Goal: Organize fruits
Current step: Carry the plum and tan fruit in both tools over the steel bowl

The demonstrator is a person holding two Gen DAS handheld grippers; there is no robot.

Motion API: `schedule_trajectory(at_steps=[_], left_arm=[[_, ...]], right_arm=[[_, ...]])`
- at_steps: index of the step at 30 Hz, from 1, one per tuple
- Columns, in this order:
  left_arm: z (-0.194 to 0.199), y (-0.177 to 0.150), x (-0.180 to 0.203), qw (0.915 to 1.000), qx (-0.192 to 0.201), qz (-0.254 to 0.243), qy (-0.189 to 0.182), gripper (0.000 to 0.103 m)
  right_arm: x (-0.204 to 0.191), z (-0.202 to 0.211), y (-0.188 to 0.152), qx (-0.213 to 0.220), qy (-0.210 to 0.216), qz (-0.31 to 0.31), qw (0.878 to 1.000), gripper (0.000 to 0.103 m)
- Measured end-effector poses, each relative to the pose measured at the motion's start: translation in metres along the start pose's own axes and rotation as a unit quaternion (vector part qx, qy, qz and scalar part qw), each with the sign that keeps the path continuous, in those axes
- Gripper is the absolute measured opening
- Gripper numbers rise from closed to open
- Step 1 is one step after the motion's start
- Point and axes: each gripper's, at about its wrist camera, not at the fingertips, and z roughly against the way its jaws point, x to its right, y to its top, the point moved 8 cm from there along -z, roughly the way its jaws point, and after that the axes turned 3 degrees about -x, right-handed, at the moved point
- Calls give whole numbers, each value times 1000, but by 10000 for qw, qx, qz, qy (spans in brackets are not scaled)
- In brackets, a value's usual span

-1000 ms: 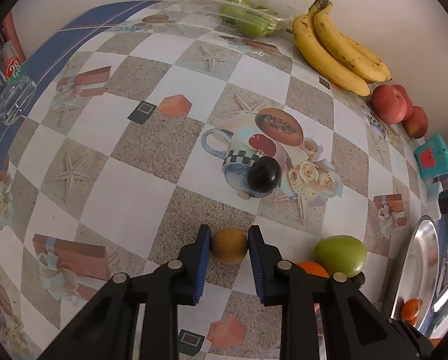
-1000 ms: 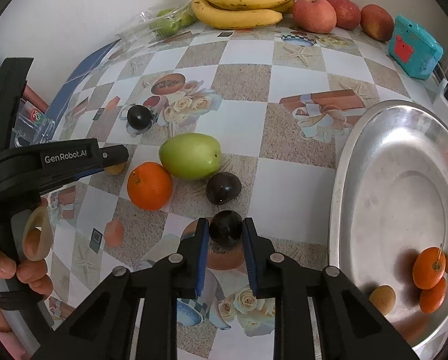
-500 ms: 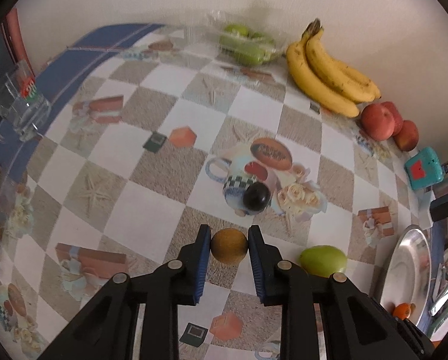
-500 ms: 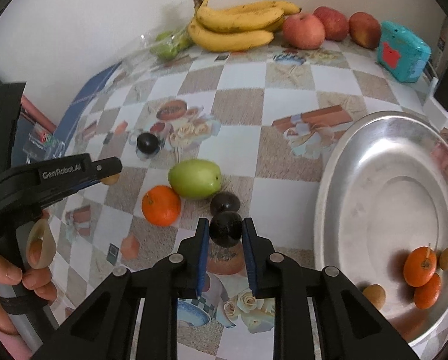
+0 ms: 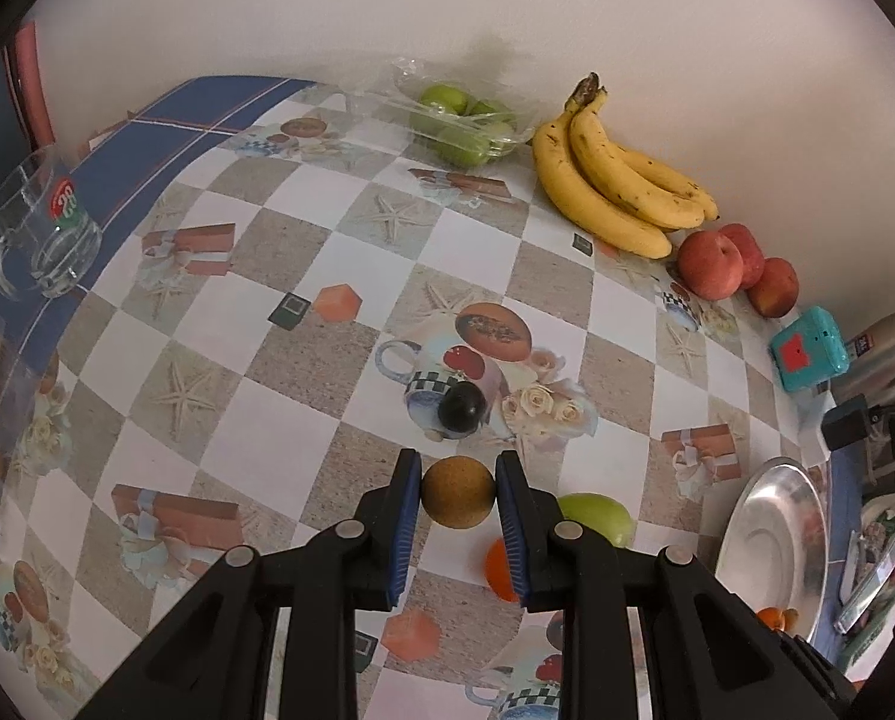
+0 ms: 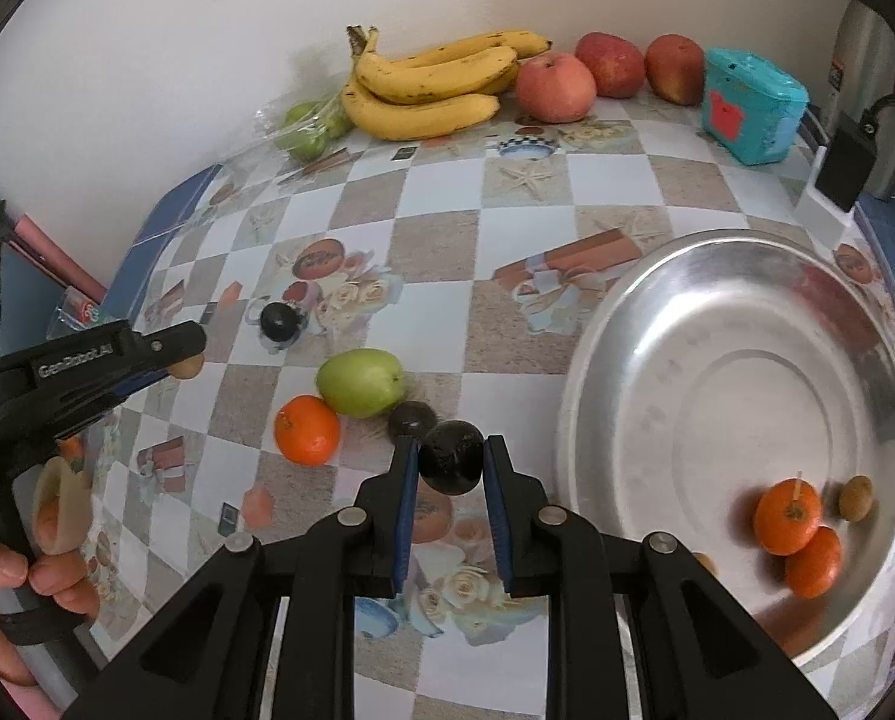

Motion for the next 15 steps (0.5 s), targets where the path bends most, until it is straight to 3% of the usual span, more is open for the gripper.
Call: schedule_trajectory(at_steps=[15], left_arm=[[0,-20,54,9981,-155,-524,-277,27]], right_arm=[[67,22,2,220,-340,-733,9965,23]])
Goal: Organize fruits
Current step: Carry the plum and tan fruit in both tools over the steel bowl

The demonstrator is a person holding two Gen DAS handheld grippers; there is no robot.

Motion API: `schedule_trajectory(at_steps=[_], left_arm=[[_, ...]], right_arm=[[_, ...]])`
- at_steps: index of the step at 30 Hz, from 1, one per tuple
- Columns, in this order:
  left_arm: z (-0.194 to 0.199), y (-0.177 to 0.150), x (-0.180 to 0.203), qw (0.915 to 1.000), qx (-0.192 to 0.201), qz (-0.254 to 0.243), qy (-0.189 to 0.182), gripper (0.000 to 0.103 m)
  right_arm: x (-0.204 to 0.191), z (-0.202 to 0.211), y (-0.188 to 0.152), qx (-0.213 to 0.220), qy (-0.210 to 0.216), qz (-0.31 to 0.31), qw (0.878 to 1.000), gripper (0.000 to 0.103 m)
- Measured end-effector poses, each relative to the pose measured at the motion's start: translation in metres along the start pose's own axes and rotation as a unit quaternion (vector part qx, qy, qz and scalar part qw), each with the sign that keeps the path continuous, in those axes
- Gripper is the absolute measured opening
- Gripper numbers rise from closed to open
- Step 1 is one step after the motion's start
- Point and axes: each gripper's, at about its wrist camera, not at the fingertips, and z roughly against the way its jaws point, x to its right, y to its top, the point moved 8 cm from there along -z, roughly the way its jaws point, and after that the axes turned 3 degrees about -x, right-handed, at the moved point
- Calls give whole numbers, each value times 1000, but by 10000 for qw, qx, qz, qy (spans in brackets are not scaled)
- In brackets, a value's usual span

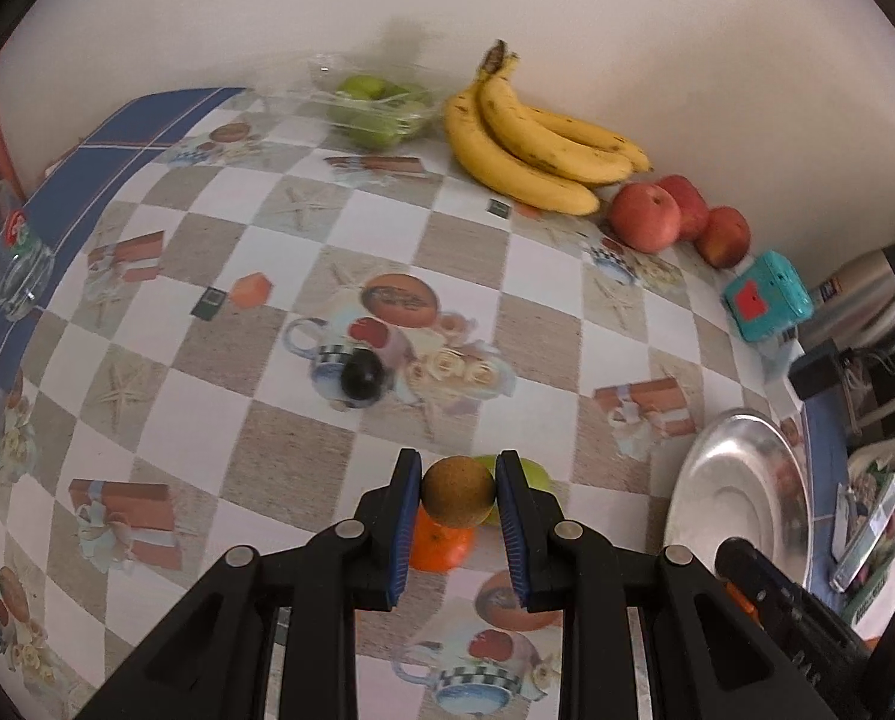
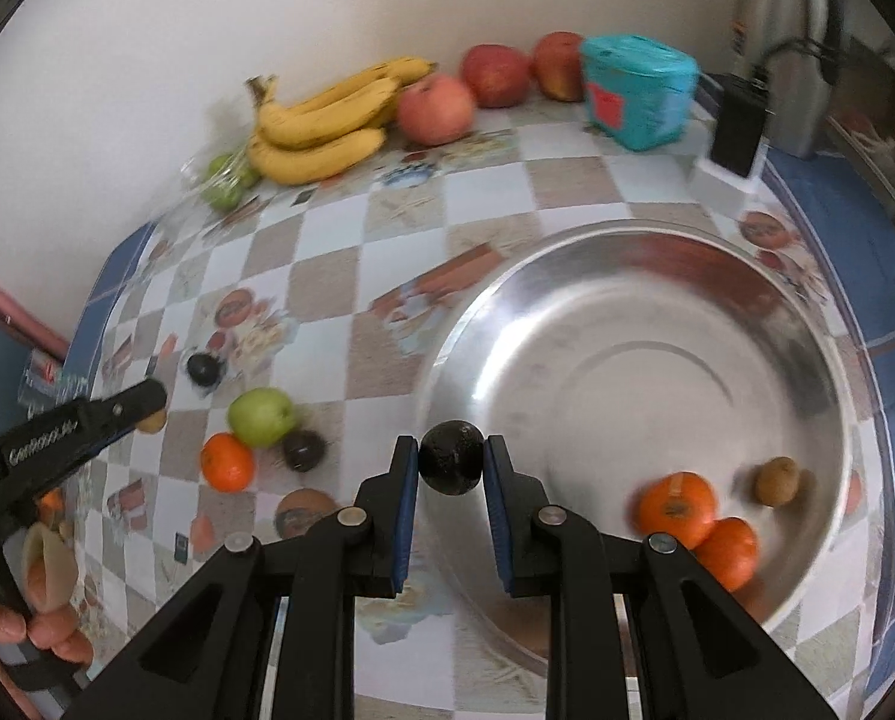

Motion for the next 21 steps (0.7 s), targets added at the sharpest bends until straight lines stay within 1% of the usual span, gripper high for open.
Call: schedule_trajectory(at_steps=[7,12,15,21], left_arm=[[-3,-9,23,9996,-115,-199,-171,27],[-4,-16,47,9984,-198,-414,-344,27],[-4,-23,61,9971,-262,-537,-474,27],[-5,-37,95,9929,-341,-919,-681,27]], right_arm=[[48,7,2,37,-286,-581,9979,23],[75,13,2,79,-307,-920,9953,23],[91,17,1,108,-387,-1088,9933,23],[111,22,-1,176,-412,-1357,9897,23]])
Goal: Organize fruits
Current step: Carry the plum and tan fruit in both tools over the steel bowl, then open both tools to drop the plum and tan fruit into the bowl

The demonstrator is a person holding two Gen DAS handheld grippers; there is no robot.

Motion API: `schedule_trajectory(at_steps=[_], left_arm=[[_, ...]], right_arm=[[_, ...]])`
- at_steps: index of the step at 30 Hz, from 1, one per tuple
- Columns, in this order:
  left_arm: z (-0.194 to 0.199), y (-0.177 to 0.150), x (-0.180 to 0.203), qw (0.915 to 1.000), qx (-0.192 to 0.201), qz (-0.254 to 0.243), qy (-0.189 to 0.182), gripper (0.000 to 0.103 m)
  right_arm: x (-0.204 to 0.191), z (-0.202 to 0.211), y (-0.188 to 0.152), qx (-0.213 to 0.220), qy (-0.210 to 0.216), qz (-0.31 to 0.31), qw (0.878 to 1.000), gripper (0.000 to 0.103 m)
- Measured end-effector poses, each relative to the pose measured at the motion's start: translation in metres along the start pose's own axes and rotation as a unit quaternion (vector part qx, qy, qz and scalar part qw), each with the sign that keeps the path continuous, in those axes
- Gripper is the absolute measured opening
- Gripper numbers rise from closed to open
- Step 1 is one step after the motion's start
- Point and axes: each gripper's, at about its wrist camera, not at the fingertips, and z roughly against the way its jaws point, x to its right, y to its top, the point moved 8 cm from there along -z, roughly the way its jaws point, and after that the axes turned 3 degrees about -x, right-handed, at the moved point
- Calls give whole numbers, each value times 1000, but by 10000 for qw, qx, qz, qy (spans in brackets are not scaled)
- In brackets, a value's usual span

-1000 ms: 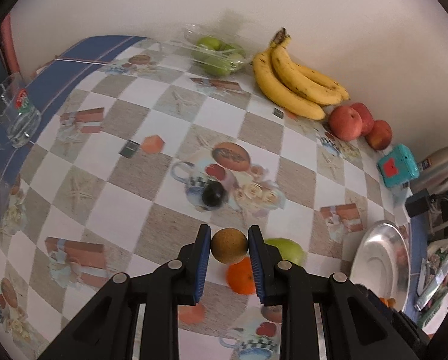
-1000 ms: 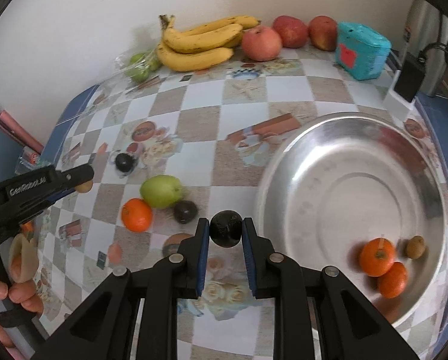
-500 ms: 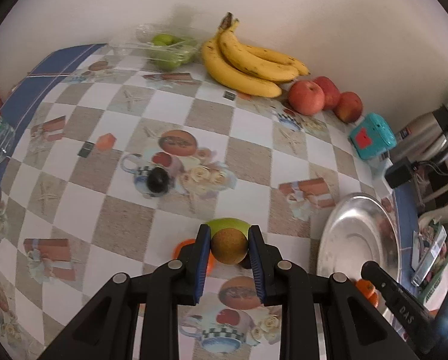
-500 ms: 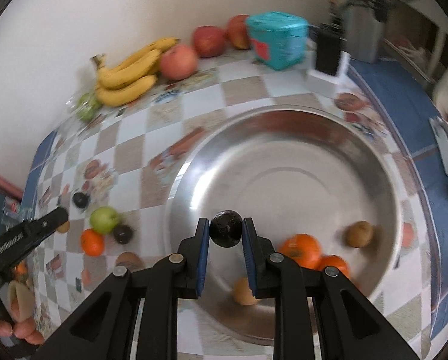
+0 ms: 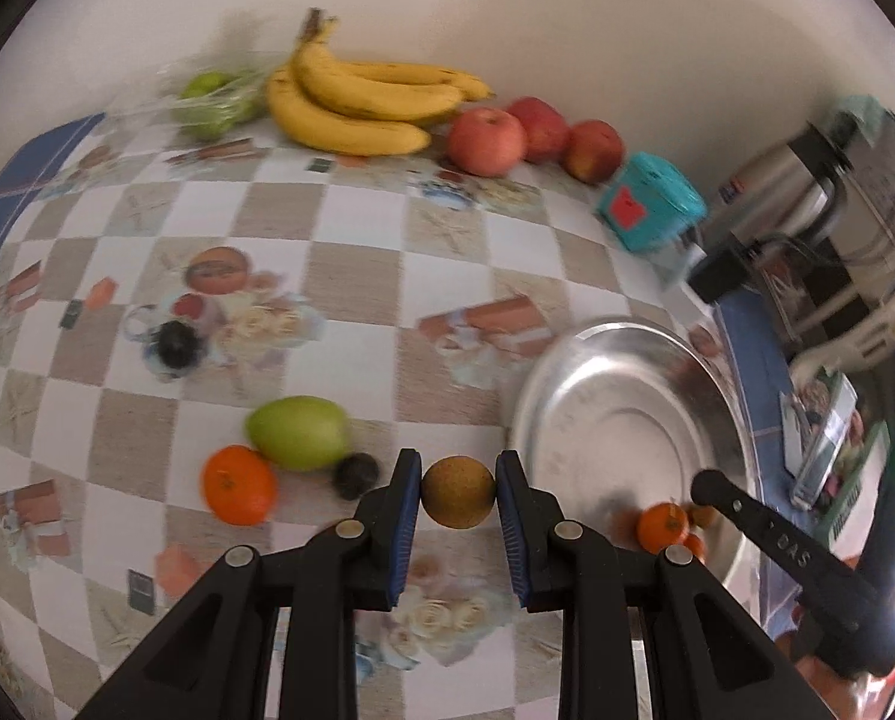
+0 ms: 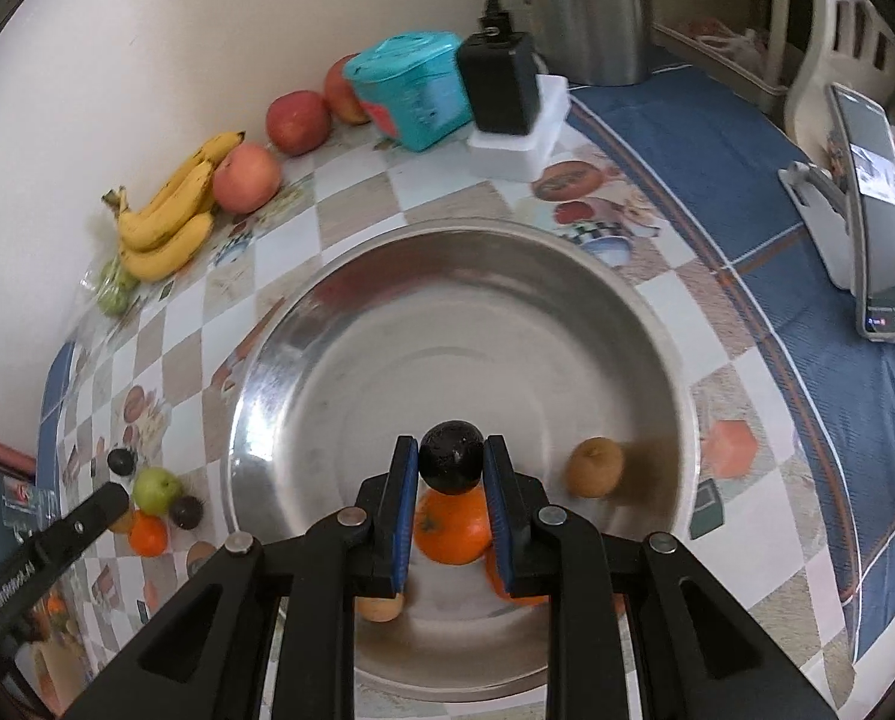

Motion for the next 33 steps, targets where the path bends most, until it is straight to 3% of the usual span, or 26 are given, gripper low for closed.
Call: schedule_trajectory(at_steps=[14,33], left_arm=[[-18,-19,57,9972,-156,-666,-292,27],[-40,-32,67,9948,-325,-956,-122,28]], right_arm=[[11,-1,4,166,-6,-144,9998,23],[13,-14,0,15,-109,-110,9999,23]])
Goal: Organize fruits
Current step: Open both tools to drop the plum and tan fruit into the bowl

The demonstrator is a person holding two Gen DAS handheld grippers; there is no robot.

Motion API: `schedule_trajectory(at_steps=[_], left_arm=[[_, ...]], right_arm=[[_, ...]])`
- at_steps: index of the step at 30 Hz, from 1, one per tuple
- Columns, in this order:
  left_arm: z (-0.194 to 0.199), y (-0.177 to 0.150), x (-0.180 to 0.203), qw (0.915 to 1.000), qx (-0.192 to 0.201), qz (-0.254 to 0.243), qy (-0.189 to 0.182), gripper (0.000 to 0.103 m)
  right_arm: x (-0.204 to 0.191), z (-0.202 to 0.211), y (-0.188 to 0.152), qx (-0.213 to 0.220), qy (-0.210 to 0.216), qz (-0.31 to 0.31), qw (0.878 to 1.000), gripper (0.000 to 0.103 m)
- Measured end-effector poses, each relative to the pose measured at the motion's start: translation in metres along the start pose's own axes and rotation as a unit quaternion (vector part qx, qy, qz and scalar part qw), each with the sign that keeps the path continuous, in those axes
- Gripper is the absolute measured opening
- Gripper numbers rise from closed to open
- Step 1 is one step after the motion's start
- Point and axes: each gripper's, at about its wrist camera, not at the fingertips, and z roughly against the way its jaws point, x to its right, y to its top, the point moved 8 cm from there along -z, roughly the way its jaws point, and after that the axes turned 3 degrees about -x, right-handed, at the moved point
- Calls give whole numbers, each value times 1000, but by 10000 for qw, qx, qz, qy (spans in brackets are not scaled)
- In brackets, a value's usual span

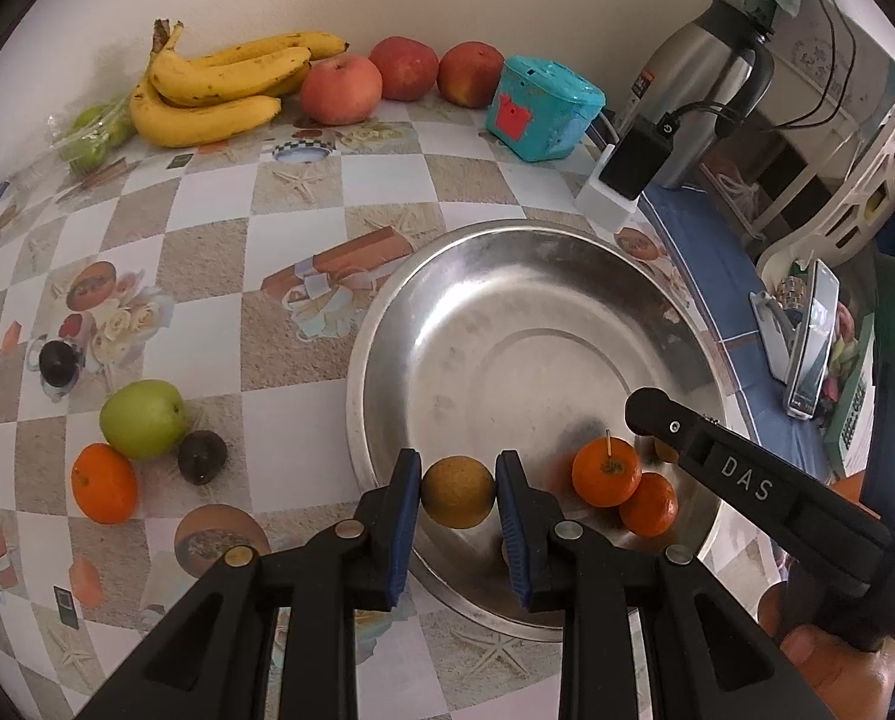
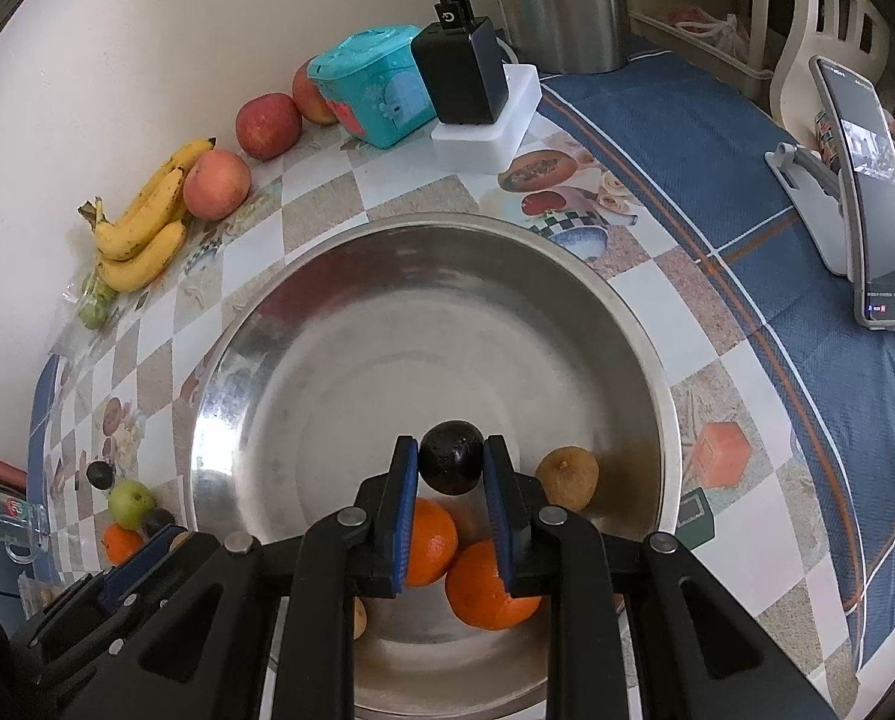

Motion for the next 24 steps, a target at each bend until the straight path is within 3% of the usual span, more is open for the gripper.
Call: schedule_trajectory(at_steps=[8,14,16,17,20,22,24], left_arm=[[0,0,1,10000,4,-14,23,29],[2,1,1,10000,22,9,22,36],[4,2,0,10000,46,15,26,37],[4,2,-1,10000,56,23,29,39],[6,3,-4,9999,74,69,59,48],[7,4,-8,9998,71,147,105,56],[7,4,-13,9994,64,254,204,72]], right_arm=[[0,1,2,38,-9,-2,10000,23],[1,4,3,62,-10,-31,10000,23],[0,6,4,97,-12,-12,10000,29],[0,7,4,108,-12,-8,9999,36],[-2,8,5,124,-2,12,9999,45],[-3,8,5,122,-23,38,9999,52],[-4,8,5,110,-66,83,9999,61]])
